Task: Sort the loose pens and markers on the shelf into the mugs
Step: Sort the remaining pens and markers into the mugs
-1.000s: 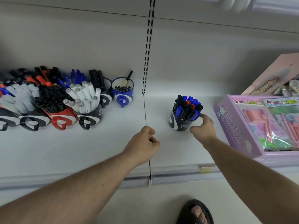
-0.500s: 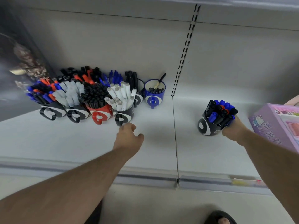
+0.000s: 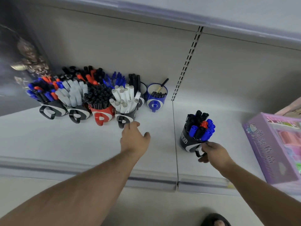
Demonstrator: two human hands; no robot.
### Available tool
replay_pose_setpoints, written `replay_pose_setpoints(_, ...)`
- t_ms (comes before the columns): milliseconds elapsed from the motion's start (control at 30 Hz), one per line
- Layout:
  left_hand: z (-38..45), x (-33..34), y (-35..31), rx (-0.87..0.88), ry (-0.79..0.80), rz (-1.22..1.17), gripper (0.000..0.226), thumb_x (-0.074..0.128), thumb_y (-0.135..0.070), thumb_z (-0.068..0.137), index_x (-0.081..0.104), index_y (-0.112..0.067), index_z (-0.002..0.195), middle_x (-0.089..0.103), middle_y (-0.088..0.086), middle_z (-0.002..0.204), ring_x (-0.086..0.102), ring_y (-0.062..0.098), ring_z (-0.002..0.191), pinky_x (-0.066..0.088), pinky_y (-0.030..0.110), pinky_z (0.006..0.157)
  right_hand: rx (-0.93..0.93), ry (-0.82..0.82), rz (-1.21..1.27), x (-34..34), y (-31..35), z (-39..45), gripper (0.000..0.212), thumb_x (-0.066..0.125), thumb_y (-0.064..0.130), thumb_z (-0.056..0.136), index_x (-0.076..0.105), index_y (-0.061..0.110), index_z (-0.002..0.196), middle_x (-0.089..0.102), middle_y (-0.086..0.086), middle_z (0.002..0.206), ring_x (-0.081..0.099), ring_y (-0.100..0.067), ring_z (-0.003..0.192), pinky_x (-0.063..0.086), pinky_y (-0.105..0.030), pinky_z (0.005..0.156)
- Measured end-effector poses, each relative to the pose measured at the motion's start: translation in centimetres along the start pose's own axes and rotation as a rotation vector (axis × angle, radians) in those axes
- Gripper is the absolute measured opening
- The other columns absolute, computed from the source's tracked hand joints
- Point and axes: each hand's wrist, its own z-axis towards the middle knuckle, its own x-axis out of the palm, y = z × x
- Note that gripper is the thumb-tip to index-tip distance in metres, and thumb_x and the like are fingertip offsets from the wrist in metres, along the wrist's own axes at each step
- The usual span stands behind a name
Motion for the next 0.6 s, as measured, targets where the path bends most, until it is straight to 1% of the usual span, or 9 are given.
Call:
replay_pose_setpoints(100,1.3,-2.0,1.1,-0.042,-0.166,0.016,0.05,0.065,-0.023,0.086,0.047,-0.013,0.132,0.042,0.009,0.138,0.044,0.033,0.124,0.04,0.044,0.096,-0.006,-0.014,0.113,3.1,1.7,-2.2,0.027,0.046,0.017,0.1,0.06,0.004,0.081,0.066,-0.015,0.066,0.067,-0.021,0.054,0.046,-0.027,0.057)
replay_pose_setpoints(200,2.9,-3.1,2.1,-0.068,-0.211,0.001,0.056,0.063,-0.015,0.085,0.043,-0.015,0.138,0.037,0.013,0.14,0.045,0.037,0.121,0.041,0.047,0.094,-0.05,0.011,0.202,6.8,3.7,-2.6,0.027,0.044,0.02,0.102,0.066,0.01,0.091,0.07,-0.014,0.078,0.069,-0.016,0.057,0.045,-0.026,0.059)
replay_pose_setpoints(267,4.1,-3.5,2.6,-0.093,-0.219,-0.055,0.054,0.061,-0.013,0.086,0.042,-0.012,0.137,0.038,0.015,0.139,0.048,0.038,0.118,0.043,0.047,0.092,-0.087,0.022,0.257,9.3,5.2,-2.3,0.023,0.044,0.021,0.102,0.065,0.017,0.095,0.07,-0.006,0.082,0.071,-0.015,0.06,0.046,-0.026,0.061)
replay_pose_setpoints(367,5.7,-3.9,3.0,-0.135,-0.183,-0.116,0.051,0.063,-0.019,0.089,0.042,-0.008,0.134,0.047,0.012,0.134,0.052,0.034,0.117,0.044,0.041,0.089,-0.133,0.033,0.285,12.6,7.2,-1.3,0.022,0.043,0.021,0.102,0.064,0.023,0.104,0.065,0.008,0.082,0.073,-0.015,0.066,0.047,-0.029,0.065)
replay_pose_setpoints(433,6.4,-3.8,3.2,-0.138,-0.141,-0.116,0.052,0.064,-0.022,0.089,0.043,-0.01,0.135,0.054,0.01,0.131,0.055,0.031,0.116,0.045,0.038,0.089,-0.139,0.038,0.296,14.3,8.2,-0.6,0.022,0.042,0.022,0.101,0.064,0.021,0.107,0.065,0.011,0.085,0.073,-0.015,0.067,0.05,-0.031,0.069)
replay_pose_setpoints(500,6.8,-3.6,3.5,-0.141,-0.116,-0.119,0.05,0.063,-0.023,0.089,0.045,-0.013,0.134,0.059,0.009,0.127,0.058,0.03,0.112,0.046,0.038,0.089,-0.134,0.036,0.289,15.6,8.9,0.3,0.023,0.042,0.023,0.101,0.063,0.018,0.108,0.066,0.011,0.087,0.073,-0.015,0.067,0.052,-0.032,0.073)
replay_pose_setpoints(600,7.3,-3.4,3.8,-0.155,-0.1,-0.141,0.046,0.064,-0.023,0.089,0.046,-0.017,0.131,0.062,0.006,0.122,0.061,0.028,0.106,0.05,0.038,0.088,-0.106,0.023,0.283,17.0,9.5,1.5,0.024,0.041,0.023,0.101,0.061,0.015,0.109,0.066,0.01,0.09,0.072,-0.013,0.063,0.051,-0.032,0.071)
